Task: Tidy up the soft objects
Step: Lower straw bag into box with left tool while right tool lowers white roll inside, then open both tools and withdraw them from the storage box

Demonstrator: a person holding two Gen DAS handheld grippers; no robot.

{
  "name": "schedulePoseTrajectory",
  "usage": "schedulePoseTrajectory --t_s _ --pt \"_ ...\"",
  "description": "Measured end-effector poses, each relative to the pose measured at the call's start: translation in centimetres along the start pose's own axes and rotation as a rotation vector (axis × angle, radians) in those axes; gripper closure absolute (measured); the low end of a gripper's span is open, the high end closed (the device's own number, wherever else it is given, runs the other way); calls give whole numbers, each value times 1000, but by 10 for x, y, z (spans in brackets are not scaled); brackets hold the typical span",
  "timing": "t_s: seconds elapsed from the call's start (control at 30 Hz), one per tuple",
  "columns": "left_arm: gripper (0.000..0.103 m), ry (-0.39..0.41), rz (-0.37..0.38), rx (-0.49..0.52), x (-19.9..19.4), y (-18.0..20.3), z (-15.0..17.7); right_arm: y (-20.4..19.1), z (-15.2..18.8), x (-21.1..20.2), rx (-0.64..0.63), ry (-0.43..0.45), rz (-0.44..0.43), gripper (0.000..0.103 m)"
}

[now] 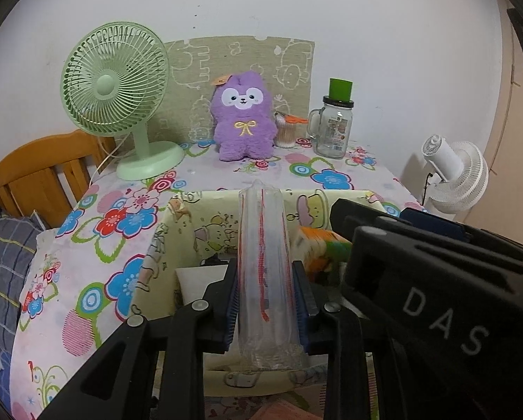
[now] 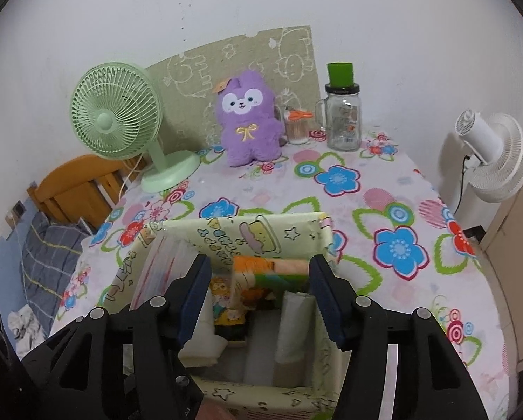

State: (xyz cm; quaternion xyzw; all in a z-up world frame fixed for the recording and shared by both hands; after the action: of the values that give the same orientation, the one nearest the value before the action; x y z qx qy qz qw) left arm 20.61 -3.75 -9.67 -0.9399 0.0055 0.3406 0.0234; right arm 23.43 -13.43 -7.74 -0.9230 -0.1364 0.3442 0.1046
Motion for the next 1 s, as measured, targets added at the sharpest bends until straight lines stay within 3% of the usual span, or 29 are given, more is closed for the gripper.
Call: schedulePoseTrajectory --t_s 0.27,0.33,0.4,0.47,0.93,1.0 --pt "65 -6 29 9 0 14 3 16 1 -10 24 10 35 41" --pt "60 -4 36 9 0 17 4 18 2 -11 28 12 39 41" --pt "46 -6 39 11 -1 20 4 21 3 -13 34 11 41 41" --pt "41 -2 40 16 -2 22 4 23 4 -13 38 11 43 41" --pt "34 31 36 14 -21 23 8 19 13 -26 30 19 38 40" --pt "32 38 36 14 -26 22 10 18 15 -29 27 21 38 36"
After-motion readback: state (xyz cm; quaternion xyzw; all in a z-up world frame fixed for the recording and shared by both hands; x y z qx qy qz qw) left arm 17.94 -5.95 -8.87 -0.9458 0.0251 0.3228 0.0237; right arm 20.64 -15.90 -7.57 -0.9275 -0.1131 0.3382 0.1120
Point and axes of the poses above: each gripper's, at about its wrist camera, not at the fingertips, and x roughly the way its jaws point, y to its right, z to its underside, the point moved 2 cm from there along x, roughly the way its jaws point, and after that the axes turned 7 degrees about -z, right-handed, at the moved point
